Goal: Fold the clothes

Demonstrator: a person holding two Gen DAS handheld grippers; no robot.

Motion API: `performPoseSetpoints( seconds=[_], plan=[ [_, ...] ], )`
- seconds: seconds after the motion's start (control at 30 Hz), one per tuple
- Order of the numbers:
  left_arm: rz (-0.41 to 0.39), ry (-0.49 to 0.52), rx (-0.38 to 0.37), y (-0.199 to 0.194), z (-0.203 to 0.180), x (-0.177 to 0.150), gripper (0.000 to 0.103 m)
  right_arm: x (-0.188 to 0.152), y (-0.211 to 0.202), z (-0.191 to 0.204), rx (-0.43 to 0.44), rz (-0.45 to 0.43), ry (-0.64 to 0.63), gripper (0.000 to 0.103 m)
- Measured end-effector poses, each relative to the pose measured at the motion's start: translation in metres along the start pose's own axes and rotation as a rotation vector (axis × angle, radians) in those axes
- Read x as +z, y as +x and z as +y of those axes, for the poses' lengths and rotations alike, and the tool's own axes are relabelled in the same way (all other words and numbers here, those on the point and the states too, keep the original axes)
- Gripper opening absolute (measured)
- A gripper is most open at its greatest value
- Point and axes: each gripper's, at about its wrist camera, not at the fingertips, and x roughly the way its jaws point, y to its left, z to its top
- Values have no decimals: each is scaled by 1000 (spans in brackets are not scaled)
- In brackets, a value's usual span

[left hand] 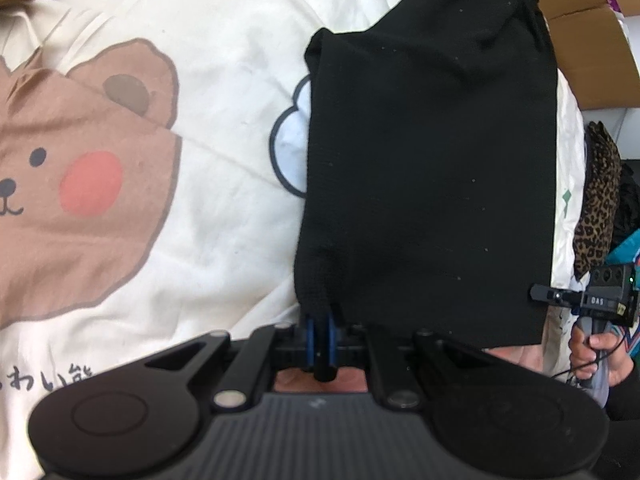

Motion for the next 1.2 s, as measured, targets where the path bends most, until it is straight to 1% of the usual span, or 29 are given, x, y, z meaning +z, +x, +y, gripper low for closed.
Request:
performPoseSetpoints(
  seconds=[0.1, 0.13, 0.2, 0.23, 0.3, 0.37, 0.53, 0.7, 1.0, 1.2],
  plan=[
    [4, -7, -2, 1, -1, 2, 7, -1, 8, 2, 16, 18, -7, 35],
    [5, -10, -3, 1, -2, 3, 7, -1, 10, 3, 20, 23, -10, 31],
    [8, -14, -5, 1, -3, 4, 7, -1, 9, 5, 15, 26, -18, 13],
    [10, -15, -7, 1, -4, 4, 7, -2, 8, 6, 13, 28, -24, 8],
    [16, -20, -14, 0, -6, 5, 7, -3, 3, 10, 19, 26, -38, 5],
    [24, -22, -23, -2, -9, 5, 7, -4, -3, 16, 29, 21, -56, 5],
    [45, -13, -79, -10, -18, 1, 7, -5, -22, 30, 38, 17, -90, 4],
    [72, -9, -114, -12, -26, -6, 7, -13, -32, 33, 30, 40, -98, 4],
    [156, 31, -169, -20, -44, -37, 7, -31, -48, 37, 14, 87, -107, 4],
    [212, 57, -205, -24, -55, -58, 7, -50, -55, 35, 28, 133, -107, 4]
  ],
)
